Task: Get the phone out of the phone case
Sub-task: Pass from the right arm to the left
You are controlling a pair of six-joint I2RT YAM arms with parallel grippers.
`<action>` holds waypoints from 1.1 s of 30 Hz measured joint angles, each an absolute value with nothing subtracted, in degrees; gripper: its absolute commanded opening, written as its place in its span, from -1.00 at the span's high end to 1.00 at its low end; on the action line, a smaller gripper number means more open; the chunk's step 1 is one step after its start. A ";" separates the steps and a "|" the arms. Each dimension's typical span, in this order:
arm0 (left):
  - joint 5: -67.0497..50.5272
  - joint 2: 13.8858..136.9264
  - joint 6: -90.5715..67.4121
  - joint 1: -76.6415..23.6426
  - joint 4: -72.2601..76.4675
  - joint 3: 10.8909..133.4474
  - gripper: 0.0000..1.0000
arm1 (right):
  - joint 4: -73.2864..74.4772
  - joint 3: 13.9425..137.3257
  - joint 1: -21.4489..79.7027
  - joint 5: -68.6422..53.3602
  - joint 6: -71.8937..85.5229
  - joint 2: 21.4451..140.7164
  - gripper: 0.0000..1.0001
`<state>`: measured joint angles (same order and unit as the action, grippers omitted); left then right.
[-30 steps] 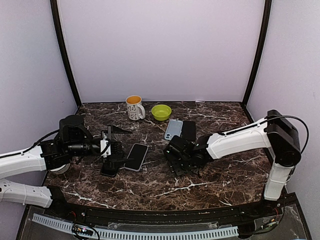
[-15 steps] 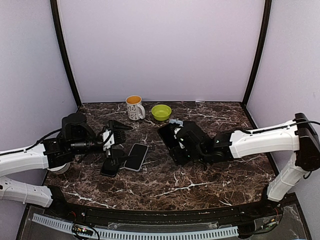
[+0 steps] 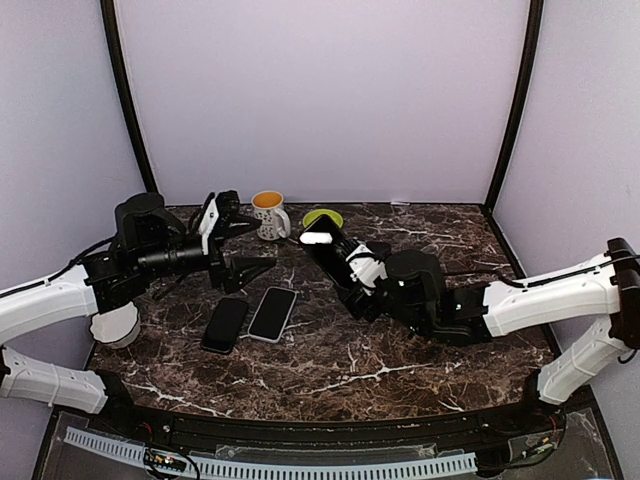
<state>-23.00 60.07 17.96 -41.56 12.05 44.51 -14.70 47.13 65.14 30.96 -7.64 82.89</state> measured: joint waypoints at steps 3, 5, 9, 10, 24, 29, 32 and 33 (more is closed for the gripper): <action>-25.65 61.60 12.80 -39.94 12.03 46.39 -0.49 | -22.92 44.51 66.61 31.24 -15.90 82.87 0.13; -27.49 62.76 9.93 -39.20 11.94 47.75 -0.42 | -26.96 43.51 67.53 31.31 -20.43 82.87 0.14; -31.29 64.66 4.80 -38.02 12.01 49.80 -0.33 | -33.63 43.27 69.28 31.33 -28.64 82.87 0.16; -32.05 64.88 3.77 -37.91 12.08 49.91 -0.31 | -34.85 43.27 69.56 31.33 -30.04 82.87 0.16; -40.05 67.64 -4.01 -37.21 12.10 51.20 0.82 | -44.14 45.21 72.38 34.61 -46.15 88.79 0.18; -39.59 68.18 -6.37 -36.91 11.97 51.33 1.00 | -46.54 45.39 72.93 37.12 -49.84 89.95 0.04; -39.72 68.23 -6.20 -36.91 12.03 51.37 1.00 | -47.05 45.39 73.30 38.06 -50.39 90.13 -0.92; -39.88 68.23 -6.00 -36.91 12.08 51.40 1.00 | -47.03 45.41 73.49 38.52 -50.48 90.13 -0.97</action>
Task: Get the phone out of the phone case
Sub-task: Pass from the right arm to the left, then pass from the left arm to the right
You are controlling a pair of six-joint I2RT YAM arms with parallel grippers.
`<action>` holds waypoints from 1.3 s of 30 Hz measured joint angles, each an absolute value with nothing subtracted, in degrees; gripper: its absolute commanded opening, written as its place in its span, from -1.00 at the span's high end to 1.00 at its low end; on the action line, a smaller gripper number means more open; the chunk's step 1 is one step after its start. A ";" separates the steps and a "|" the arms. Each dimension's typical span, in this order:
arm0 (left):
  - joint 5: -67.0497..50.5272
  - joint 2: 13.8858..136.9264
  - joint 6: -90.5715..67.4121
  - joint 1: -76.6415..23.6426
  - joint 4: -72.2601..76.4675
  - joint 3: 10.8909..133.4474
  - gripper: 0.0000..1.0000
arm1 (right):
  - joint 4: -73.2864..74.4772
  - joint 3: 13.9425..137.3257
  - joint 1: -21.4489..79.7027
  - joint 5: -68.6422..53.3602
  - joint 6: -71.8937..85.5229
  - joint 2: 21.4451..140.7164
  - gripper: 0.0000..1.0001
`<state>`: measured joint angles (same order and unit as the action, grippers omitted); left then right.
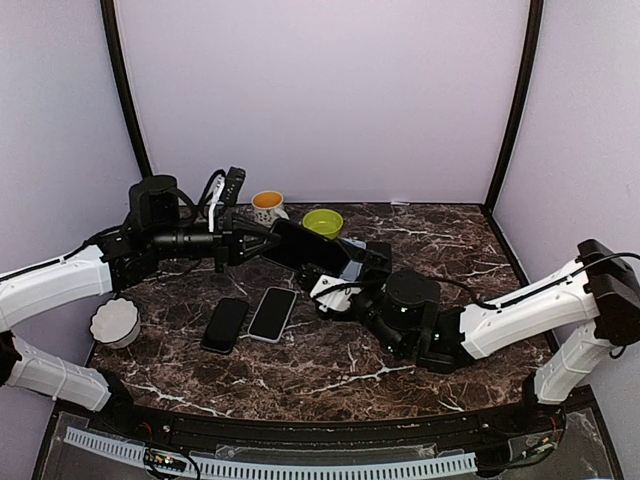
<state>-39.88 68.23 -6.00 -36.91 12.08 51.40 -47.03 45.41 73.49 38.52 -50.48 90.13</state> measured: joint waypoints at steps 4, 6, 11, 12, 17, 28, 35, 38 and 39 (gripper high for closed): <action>-40.03 67.77 -3.25 -36.91 11.86 51.18 1.00 | -45.89 47.00 74.02 40.03 -47.70 90.11 -0.97; -39.83 66.43 -1.52 -36.91 12.32 50.41 1.00 | -44.47 47.64 74.11 40.42 -45.25 89.67 -0.97; -38.68 62.02 2.44 -36.91 12.34 48.05 1.00 | -34.68 48.16 73.65 38.65 -35.44 83.61 -0.97; -38.48 61.32 3.09 -36.91 12.34 47.77 1.00 | -31.90 48.49 73.10 37.63 -33.06 81.73 -0.97; -37.91 58.92 5.26 -36.91 12.36 47.05 1.00 | -21.21 50.13 69.67 27.94 -22.48 73.12 -0.97; -40.53 57.63 5.96 -36.91 13.72 46.00 1.00 | -9.39 49.65 62.11 -3.25 -10.50 66.87 -0.97; -44.53 56.14 3.68 -36.88 17.69 44.80 1.00 | -10.35 48.75 60.51 -11.22 -8.38 67.35 -0.91; -46.44 55.72 1.83 -36.84 20.38 44.05 1.00 | -12.01 48.18 58.87 -13.61 -7.44 68.79 -0.76; -46.98 55.66 1.06 -36.84 21.26 43.79 1.00 | -12.51 48.18 58.63 -14.33 -7.18 69.38 -0.69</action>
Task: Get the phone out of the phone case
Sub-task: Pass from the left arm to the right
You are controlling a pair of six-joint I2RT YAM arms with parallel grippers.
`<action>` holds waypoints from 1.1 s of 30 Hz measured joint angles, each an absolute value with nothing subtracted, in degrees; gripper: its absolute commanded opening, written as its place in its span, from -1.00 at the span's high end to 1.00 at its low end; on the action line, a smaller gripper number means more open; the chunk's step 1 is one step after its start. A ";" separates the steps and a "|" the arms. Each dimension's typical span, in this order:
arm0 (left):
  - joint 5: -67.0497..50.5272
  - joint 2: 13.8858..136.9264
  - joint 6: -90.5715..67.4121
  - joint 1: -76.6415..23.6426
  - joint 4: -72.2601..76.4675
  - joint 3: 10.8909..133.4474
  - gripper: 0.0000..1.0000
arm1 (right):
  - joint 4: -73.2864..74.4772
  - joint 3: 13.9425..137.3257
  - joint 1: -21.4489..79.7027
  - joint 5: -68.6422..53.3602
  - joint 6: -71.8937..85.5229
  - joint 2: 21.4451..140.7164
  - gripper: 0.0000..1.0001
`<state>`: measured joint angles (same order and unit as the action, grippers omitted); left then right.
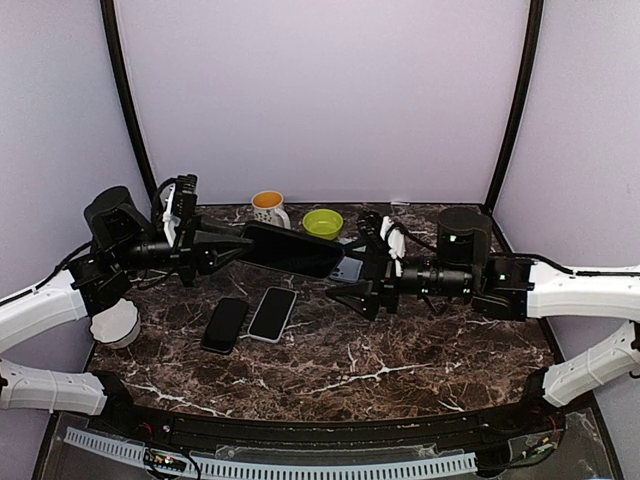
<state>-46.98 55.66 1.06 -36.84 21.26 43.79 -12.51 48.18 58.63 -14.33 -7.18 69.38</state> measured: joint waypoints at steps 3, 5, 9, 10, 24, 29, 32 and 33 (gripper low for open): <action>-48.21 55.61 -1.39 -36.67 23.55 43.40 1.00 | -14.79 48.18 58.22 -17.30 -5.93 71.75 -0.47; -48.88 55.61 -2.94 -36.58 25.30 43.11 1.00 | -16.40 48.18 58.15 -19.20 -4.93 72.95 -0.37; -49.08 55.61 -6.39 -36.47 29.04 42.65 1.00 | -21.28 48.18 58.00 -23.09 -2.46 74.56 -0.19; -49.04 55.61 -7.16 -36.47 29.91 42.61 1.00 | -22.63 48.18 57.98 -24.03 -1.80 74.81 -0.16; -47.55 55.46 -16.08 -35.33 40.34 41.50 1.00 | -39.20 49.08 57.67 -29.61 6.31 77.41 0.18; -47.31 55.48 -18.65 -34.63 42.76 41.17 1.00 | -43.94 50.48 57.63 -30.02 8.10 79.96 0.24; -47.11 55.48 -19.64 -34.35 43.70 41.06 1.00 | -46.50 50.96 57.63 -30.00 9.23 80.99 0.30; -47.11 55.48 -19.84 -34.26 43.97 41.04 1.00 | -47.44 51.03 57.63 -30.00 9.67 81.30 0.32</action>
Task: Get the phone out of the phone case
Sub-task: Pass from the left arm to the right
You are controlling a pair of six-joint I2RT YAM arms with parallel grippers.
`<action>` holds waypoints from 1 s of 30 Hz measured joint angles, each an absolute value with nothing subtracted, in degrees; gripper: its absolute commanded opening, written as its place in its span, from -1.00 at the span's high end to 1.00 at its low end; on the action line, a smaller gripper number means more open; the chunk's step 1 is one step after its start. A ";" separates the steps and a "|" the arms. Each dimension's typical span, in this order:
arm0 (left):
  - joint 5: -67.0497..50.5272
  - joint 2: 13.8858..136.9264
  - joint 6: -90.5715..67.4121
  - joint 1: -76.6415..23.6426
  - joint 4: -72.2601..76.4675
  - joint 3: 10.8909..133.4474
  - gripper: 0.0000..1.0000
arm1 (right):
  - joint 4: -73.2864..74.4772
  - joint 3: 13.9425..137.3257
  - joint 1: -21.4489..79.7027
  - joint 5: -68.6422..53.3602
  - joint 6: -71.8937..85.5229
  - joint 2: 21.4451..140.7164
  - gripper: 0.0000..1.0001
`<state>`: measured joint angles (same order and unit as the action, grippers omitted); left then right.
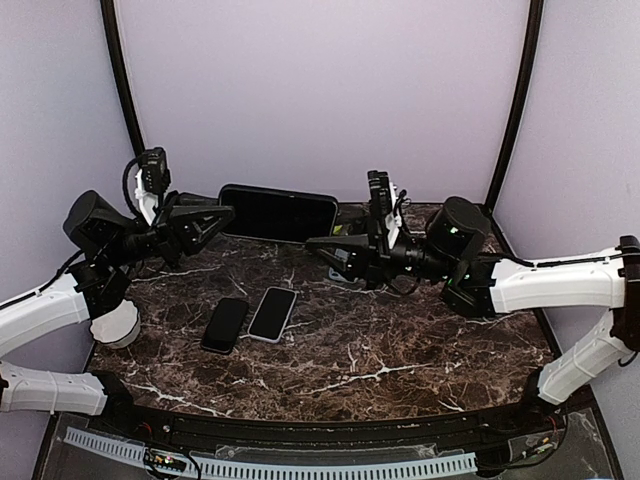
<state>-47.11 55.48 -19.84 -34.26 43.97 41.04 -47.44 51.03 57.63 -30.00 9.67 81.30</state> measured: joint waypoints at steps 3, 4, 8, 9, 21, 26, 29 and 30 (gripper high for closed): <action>-47.09 55.48 -20.60 -34.09 44.93 40.97 1.00 | -49.82 51.33 57.58 -30.09 10.87 82.13 0.47; -47.11 55.48 -20.91 -33.95 45.25 40.91 1.00 | -50.50 51.62 57.58 -30.15 11.35 82.46 0.51; -47.31 55.57 -21.98 -33.67 46.70 40.88 1.00 | -52.14 52.97 57.32 -30.70 12.82 83.55 0.80; -47.40 55.59 -22.20 -33.58 47.00 40.88 1.00 | -52.62 53.10 57.23 -30.98 13.28 83.74 0.90; -48.86 55.75 -16.23 -32.82 43.88 40.91 -0.56 | -47.99 53.43 57.10 -32.97 12.51 83.00 1.00; -50.92 55.24 -7.55 -32.73 35.16 41.58 -0.58 | -38.04 53.17 57.10 -31.42 8.54 78.98 1.00; -52.07 54.04 -0.86 -32.73 28.73 42.48 -0.55 | -33.01 51.24 57.10 -29.95 4.84 74.72 1.00; -52.40 53.43 1.37 -32.73 26.50 42.85 -0.55 | -31.94 50.35 57.10 -29.69 3.81 73.36 1.00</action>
<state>-52.40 53.43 1.37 -32.73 26.50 42.85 -31.94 50.35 57.10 -29.69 3.81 73.36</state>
